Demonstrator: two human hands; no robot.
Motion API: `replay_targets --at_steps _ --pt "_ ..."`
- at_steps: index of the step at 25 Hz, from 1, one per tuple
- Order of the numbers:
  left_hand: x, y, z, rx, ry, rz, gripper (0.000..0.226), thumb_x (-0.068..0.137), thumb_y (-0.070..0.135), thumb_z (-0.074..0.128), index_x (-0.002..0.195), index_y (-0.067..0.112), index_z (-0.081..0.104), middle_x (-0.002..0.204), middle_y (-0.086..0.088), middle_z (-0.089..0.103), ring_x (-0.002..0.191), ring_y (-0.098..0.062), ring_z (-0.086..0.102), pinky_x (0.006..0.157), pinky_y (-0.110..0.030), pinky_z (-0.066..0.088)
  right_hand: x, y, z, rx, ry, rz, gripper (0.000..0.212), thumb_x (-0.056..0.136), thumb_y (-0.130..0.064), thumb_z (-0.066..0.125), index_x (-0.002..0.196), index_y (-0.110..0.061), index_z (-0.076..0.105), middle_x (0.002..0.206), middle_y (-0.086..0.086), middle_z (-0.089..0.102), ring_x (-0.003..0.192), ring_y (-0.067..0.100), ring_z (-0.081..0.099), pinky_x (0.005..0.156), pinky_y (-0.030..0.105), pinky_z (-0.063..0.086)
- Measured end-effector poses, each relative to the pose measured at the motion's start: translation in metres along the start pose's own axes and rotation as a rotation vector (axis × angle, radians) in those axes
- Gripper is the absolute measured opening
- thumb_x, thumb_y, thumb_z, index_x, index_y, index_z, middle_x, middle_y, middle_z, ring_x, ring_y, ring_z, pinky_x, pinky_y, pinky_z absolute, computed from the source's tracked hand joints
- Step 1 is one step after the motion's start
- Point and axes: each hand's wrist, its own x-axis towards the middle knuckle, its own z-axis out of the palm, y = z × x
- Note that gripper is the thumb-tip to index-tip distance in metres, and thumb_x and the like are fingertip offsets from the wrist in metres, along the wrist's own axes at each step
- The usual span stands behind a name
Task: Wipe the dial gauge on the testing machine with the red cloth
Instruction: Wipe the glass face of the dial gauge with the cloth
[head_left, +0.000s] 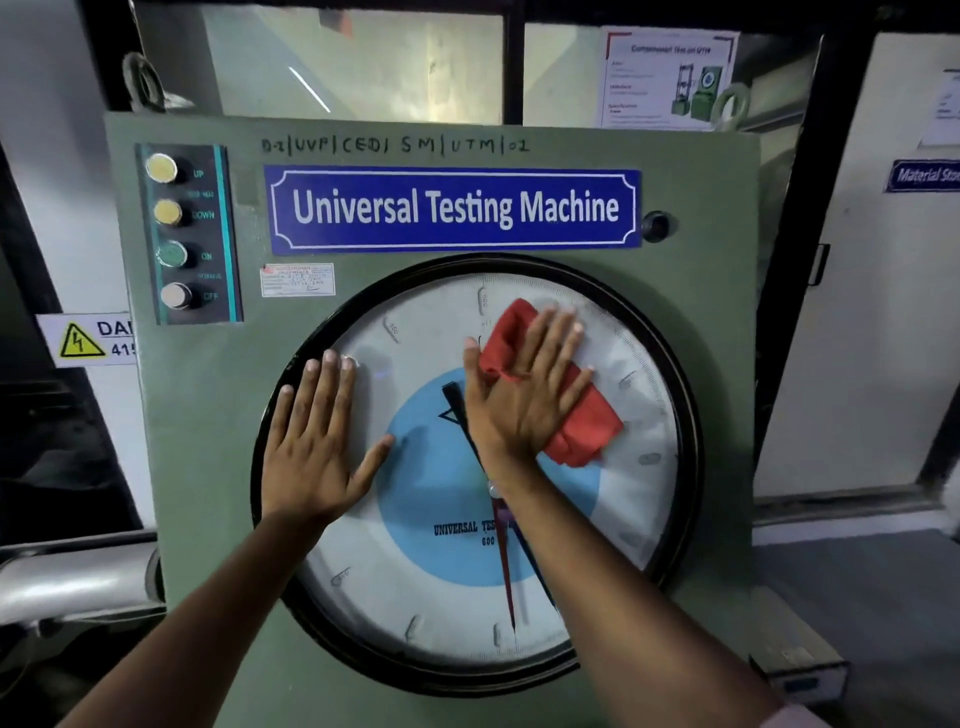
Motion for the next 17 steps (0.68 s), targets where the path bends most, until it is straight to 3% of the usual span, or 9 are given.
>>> replay_targets --at_steps 3,5,8,10,11,14,17 --pt "-0.002 0.0 -0.001 0.0 0.017 0.006 0.094 0.101 0.074 0.029 0.173 0.016 0.011 0.183 -0.001 0.004 0.169 -0.021 0.006 0.137 -0.041 0.005 -0.008 0.0 0.005 -0.017 -0.084 -0.414 0.09 0.1 -0.08 0.021 0.172 -0.026 0.01 0.18 -0.004 0.004 0.166 0.016 0.008 0.131 0.061 0.007" --pt "-0.001 0.001 -0.003 0.006 0.014 0.01 0.094 0.101 0.074 0.029 0.173 0.015 0.012 0.183 -0.002 0.003 0.169 -0.02 0.005 0.137 -0.041 0.004 -0.001 0.038 0.0 -0.088 -0.127 -0.522 0.082 0.104 -0.073 0.02 0.172 -0.03 0.004 0.181 -0.004 0.005 0.166 0.016 0.006 0.131 0.064 0.009" --pt "0.001 0.002 -0.006 0.009 -0.009 0.0 0.094 0.101 0.073 0.03 0.173 0.015 0.011 0.183 -0.002 0.001 0.169 -0.019 0.001 0.137 -0.039 0.001 0.025 0.082 -0.013 -0.164 -0.088 -0.21 0.074 0.108 -0.063 0.017 0.172 -0.025 0.008 0.18 0.003 0.008 0.166 0.021 0.01 0.128 0.067 0.016" --pt "-0.001 0.001 -0.007 0.013 -0.015 -0.001 0.094 0.102 0.073 0.028 0.173 0.015 0.011 0.183 -0.002 0.001 0.169 -0.019 0.001 0.137 -0.039 0.0 0.039 0.066 -0.016 -0.148 -0.028 0.013 0.074 0.109 -0.059 0.02 0.172 -0.021 0.01 0.18 0.005 0.01 0.166 0.023 0.012 0.127 0.066 0.02" --pt "0.0 0.001 -0.007 0.011 -0.014 0.0 0.094 0.102 0.074 0.028 0.173 0.015 0.011 0.183 -0.002 0.001 0.169 -0.019 0.001 0.137 -0.039 0.001 0.042 0.044 -0.013 -0.129 -0.016 0.025 0.075 0.109 -0.058 0.022 0.172 -0.02 0.01 0.18 0.005 0.01 0.166 0.023 0.011 0.127 0.065 0.019" --pt "0.001 0.001 -0.006 0.006 -0.016 -0.003 0.095 0.101 0.072 0.032 0.173 0.015 0.011 0.183 -0.001 0.003 0.169 -0.019 0.002 0.137 -0.04 0.005 0.017 -0.031 -0.001 -0.035 -0.079 -0.302 0.076 0.107 -0.057 0.033 0.172 -0.024 0.01 0.181 0.0 0.008 0.166 0.019 0.008 0.131 0.061 0.01" --pt "0.0 0.001 -0.008 0.005 -0.022 -0.002 0.095 0.1 0.072 0.033 0.173 0.015 0.011 0.183 -0.001 0.002 0.169 -0.019 0.002 0.137 -0.041 0.005 0.007 -0.016 -0.001 -0.103 -0.184 -0.544 0.079 0.104 -0.052 0.036 0.172 -0.026 0.006 0.181 -0.002 0.007 0.167 0.018 0.006 0.131 0.061 0.009"
